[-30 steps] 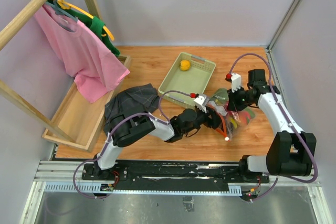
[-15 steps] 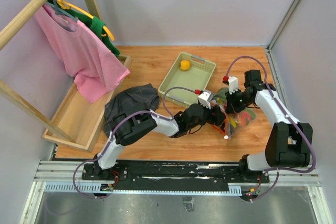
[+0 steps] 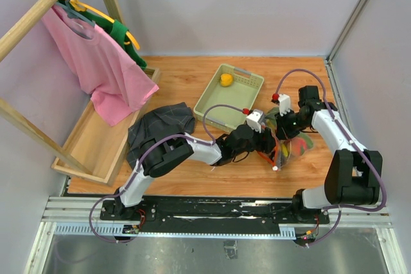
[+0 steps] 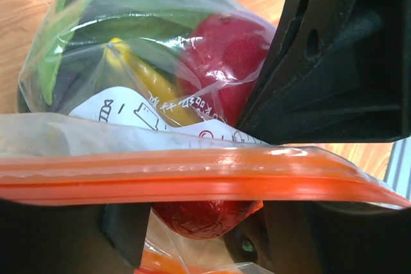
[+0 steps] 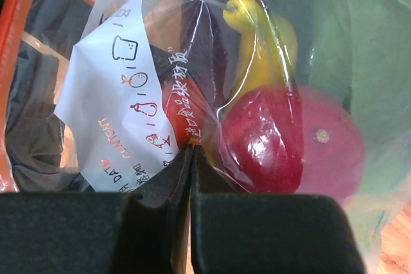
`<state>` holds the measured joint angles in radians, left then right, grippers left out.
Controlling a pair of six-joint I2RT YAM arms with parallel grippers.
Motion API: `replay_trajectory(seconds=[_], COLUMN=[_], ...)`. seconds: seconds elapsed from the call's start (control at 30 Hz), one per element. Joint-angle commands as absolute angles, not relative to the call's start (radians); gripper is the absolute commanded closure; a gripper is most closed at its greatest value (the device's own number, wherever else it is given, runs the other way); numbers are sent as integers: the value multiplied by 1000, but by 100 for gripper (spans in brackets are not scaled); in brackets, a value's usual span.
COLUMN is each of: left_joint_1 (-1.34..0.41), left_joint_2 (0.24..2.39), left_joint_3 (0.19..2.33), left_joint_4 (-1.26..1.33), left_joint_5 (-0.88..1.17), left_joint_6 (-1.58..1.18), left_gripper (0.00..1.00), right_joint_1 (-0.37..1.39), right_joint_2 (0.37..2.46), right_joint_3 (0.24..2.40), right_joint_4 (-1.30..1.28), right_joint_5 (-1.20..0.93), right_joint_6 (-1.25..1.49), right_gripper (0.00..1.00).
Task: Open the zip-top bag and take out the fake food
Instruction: Pick up the fake fruit from the zipper food storage bag.
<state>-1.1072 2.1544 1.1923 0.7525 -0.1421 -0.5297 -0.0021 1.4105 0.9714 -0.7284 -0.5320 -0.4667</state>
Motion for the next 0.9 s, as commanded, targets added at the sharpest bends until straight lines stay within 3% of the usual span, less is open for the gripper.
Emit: replay_trajectory(seconds=[0.0, 0.23, 0.43, 0.73, 0.87], left_joint_1=[-1108, -1107, -1108, -1107, -1105], left_joint_2=[2174, 2101, 2023, 1965, 1948], left_joint_3=[1203, 1155, 1077, 1001, 965], left_joint_4=[696, 727, 781, 811, 827], left_joint_5=[-125, -119, -87, -52, -28], left_joint_6=[-516, -515, -557, -650, -685], left_gripper=[43, 79, 91, 96, 98], right_joint_1=[14, 0, -50, -55, -54], right_joint_2=[1399, 1346, 1275, 1128, 1110], right_joint_3=[990, 994, 994, 978, 954], right_joint_4=[-764, -768, -809, -921, -918], right_joint_5=[-573, -599, -713, -990, -1009], right_joint_6=[-474, -475, -527, -746, -774], right_gripper=[99, 95, 80, 38, 30])
